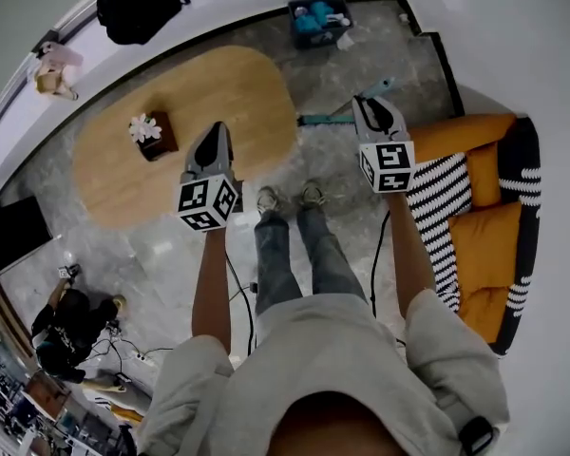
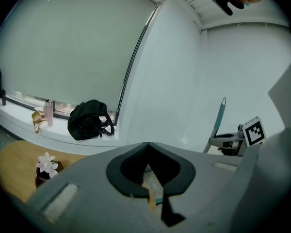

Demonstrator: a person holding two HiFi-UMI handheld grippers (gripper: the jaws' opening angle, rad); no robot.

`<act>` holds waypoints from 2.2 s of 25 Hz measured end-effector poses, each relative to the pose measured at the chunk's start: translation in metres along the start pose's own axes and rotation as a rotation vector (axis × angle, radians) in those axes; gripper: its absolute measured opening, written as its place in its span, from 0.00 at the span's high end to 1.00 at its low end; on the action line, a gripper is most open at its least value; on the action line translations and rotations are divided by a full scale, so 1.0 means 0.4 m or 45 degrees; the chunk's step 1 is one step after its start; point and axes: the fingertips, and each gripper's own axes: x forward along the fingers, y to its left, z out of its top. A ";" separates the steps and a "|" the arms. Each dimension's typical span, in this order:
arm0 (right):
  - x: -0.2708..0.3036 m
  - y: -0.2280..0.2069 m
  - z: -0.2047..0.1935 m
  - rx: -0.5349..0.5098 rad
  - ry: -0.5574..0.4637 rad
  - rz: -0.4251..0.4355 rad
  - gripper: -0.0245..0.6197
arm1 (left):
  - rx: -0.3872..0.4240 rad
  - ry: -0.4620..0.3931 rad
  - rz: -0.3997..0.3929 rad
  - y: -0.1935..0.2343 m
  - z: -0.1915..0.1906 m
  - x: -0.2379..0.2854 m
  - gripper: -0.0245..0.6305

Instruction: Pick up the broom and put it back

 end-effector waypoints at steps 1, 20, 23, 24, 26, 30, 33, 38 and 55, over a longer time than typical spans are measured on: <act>0.016 0.000 -0.012 -0.007 0.005 0.008 0.84 | -0.003 0.006 0.006 0.006 -0.016 0.011 0.96; 0.232 0.050 -0.238 -0.139 0.059 0.112 0.84 | 0.011 0.068 0.027 0.112 -0.262 0.107 0.96; 0.268 0.066 -0.259 -0.166 0.075 0.136 0.84 | 0.009 0.091 0.021 0.113 -0.293 0.111 0.96; 0.280 0.079 -0.264 -0.183 0.084 0.155 0.84 | 0.005 0.096 0.022 0.115 -0.301 0.111 0.96; 0.296 0.112 -0.276 -0.224 0.107 0.204 0.84 | -0.003 0.109 0.026 0.117 -0.319 0.105 0.96; 0.336 0.156 -0.300 -0.290 0.140 0.278 0.84 | -0.014 0.117 0.033 0.123 -0.333 0.103 0.96; 0.366 0.190 -0.325 -0.336 0.173 0.339 0.84 | -0.017 0.118 0.040 0.133 -0.336 0.105 0.96; 0.414 0.254 -0.367 -0.385 0.230 0.427 0.84 | -0.029 0.117 0.060 0.155 -0.340 0.103 0.96; 0.508 0.352 -0.360 -0.567 0.212 0.538 0.83 | -0.063 0.122 0.086 0.203 -0.360 0.089 0.96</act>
